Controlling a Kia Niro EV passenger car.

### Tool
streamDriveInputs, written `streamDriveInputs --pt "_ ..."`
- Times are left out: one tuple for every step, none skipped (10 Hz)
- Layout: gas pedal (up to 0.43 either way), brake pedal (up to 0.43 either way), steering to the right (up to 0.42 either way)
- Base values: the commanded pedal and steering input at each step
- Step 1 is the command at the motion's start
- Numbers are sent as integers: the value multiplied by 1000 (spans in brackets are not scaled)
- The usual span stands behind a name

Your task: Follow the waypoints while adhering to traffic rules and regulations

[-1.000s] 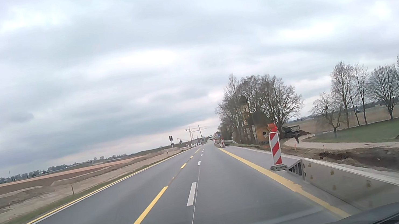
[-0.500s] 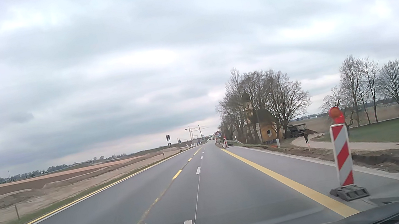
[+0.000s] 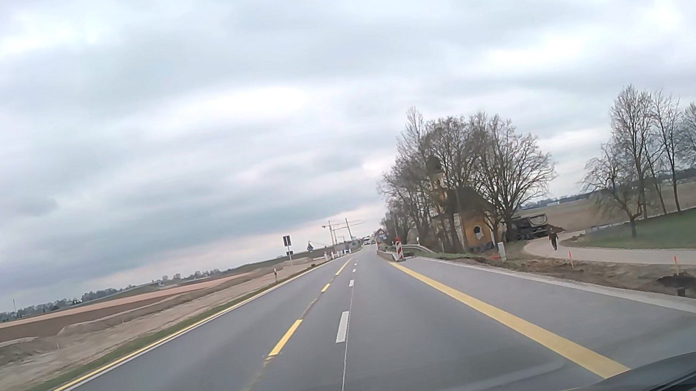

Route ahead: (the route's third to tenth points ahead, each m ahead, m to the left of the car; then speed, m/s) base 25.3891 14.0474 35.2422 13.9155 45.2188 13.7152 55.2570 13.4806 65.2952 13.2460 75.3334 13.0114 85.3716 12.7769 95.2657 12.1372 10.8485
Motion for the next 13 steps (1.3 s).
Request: streamDriveInputs --pt "118 0 0" --pt "118 0 0" --pt "118 0 0" --pt "118 0 0" --pt "118 0 0" --pt "118 0 1" --pt "118 0 1" --pt "118 0 1" --pt "118 0 1" --pt "118 0 0" --pt "118 0 0" --pt "118 0 1" --pt "118 0 1"
